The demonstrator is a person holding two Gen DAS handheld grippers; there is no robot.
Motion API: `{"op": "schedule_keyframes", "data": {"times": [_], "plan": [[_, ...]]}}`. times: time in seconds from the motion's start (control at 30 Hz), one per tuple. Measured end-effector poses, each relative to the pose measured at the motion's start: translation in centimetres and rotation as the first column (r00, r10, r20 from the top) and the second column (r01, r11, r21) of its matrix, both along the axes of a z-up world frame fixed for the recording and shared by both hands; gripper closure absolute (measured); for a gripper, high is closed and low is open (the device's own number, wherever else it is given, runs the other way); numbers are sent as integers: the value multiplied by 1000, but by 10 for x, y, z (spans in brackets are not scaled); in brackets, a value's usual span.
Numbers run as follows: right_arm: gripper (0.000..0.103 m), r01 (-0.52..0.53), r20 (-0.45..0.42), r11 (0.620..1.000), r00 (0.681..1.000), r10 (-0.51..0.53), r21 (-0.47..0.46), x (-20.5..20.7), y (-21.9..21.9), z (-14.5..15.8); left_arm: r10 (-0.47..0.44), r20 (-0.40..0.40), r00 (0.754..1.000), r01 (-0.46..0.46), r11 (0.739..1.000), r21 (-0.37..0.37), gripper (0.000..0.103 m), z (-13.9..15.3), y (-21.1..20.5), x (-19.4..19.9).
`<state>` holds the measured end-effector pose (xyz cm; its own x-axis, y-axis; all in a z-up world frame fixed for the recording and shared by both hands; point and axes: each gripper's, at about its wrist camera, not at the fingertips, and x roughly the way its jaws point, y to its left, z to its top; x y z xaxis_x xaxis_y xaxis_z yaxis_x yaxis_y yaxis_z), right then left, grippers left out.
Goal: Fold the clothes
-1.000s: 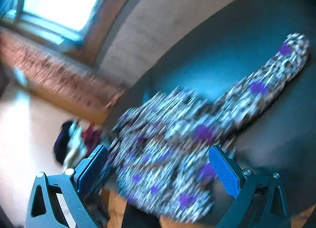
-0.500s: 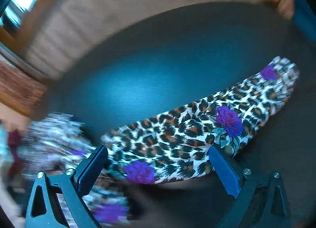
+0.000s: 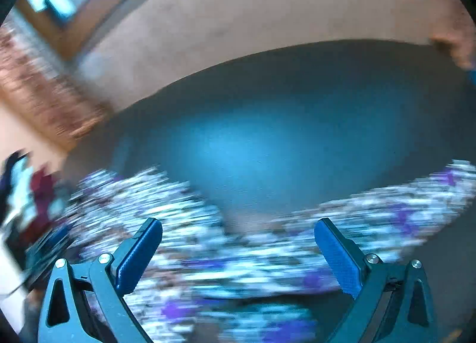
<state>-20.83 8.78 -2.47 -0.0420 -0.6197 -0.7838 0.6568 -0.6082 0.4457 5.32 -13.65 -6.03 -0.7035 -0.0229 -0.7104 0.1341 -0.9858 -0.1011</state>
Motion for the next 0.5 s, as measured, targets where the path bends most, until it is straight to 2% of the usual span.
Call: {"op": "schedule_keyframes", "data": {"times": [0.07, 0.13, 0.17, 0.27, 0.33, 0.43, 0.5], "plan": [[0, -87, 115, 993, 989, 95, -75, 17, -20, -7, -47, -2, 999, 47, 998, 48, 71, 3, -4, -26], [0, -118, 283, 974, 944, 171, -194, 30, -30, -16, -83, 6, 997, 82, 992, 97, 71, 3, -2, -52], [0, -114, 319, 969, 930, 181, -219, 32, -33, -19, -95, 12, 995, 93, 989, 113, 71, 2, -1, -64], [0, -89, 345, 971, 924, 164, -222, 36, -37, -23, -143, 45, 989, 132, 974, 183, 71, -5, 3, -96], [0, -34, 364, 983, 926, 99, -180, 32, -41, -29, -193, 83, 978, 173, 963, 209, 71, -16, 10, -117], [0, -19, 314, 992, 948, 58, -126, 19, -51, -32, -263, 193, 945, 222, 952, 210, 72, -43, 25, -147], [0, -10, 282, 993, 958, 43, -116, 7, -62, -34, -236, 204, 950, 204, 965, 165, 73, -49, 25, -155]]}}
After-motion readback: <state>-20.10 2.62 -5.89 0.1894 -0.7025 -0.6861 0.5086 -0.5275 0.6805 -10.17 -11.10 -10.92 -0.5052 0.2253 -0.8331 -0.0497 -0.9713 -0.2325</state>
